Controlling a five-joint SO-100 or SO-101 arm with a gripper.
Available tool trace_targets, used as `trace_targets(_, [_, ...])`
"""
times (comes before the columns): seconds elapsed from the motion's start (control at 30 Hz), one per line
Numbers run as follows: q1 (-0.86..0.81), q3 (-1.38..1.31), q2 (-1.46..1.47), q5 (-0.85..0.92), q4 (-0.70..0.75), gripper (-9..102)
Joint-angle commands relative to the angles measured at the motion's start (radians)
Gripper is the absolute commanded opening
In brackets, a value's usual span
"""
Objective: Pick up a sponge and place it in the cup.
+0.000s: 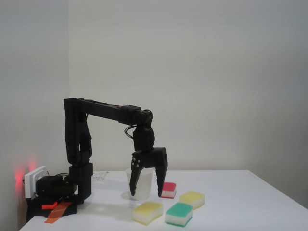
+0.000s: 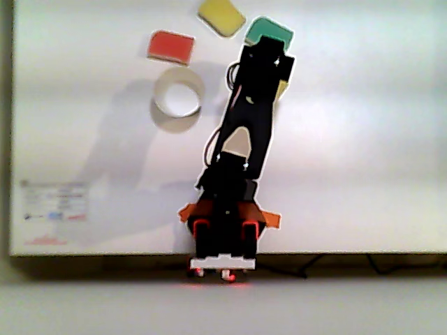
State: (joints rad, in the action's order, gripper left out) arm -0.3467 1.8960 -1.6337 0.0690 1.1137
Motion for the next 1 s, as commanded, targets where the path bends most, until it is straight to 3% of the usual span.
trace_targets(0.0, [-0.029,-0.011,-0.017,0.031,0.000,31])
trace_targets(0.97, [0.005,-0.101,0.235,0.077,-0.110,29])
